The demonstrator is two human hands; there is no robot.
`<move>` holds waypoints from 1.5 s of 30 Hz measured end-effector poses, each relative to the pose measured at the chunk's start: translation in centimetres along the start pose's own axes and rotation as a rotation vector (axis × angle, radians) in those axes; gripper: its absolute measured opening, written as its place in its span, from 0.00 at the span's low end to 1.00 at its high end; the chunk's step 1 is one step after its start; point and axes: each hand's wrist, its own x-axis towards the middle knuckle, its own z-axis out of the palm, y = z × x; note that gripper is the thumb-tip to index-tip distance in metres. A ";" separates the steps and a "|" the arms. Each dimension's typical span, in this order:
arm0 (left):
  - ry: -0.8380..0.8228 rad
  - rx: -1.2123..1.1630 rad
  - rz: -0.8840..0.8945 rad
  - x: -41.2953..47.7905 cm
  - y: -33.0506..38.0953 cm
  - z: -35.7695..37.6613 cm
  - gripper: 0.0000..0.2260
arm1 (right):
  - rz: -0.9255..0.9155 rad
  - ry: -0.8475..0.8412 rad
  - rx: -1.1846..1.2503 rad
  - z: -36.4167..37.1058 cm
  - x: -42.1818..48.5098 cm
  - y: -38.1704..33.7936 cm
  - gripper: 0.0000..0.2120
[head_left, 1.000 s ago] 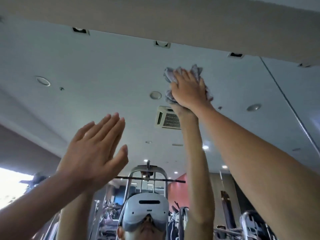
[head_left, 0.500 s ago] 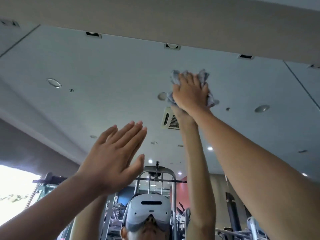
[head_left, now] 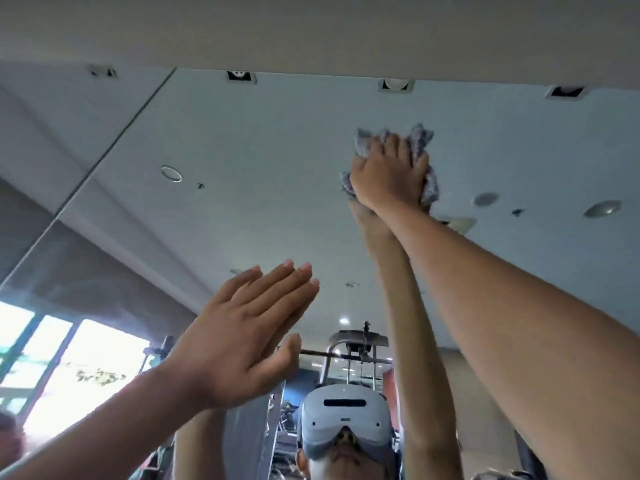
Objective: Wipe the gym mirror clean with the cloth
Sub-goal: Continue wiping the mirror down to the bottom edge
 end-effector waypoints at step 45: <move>0.131 0.048 -0.968 -11.1 -8.7 -3.4 0.43 | -0.382 -0.170 0.134 4.7 -3.8 -29.8 0.25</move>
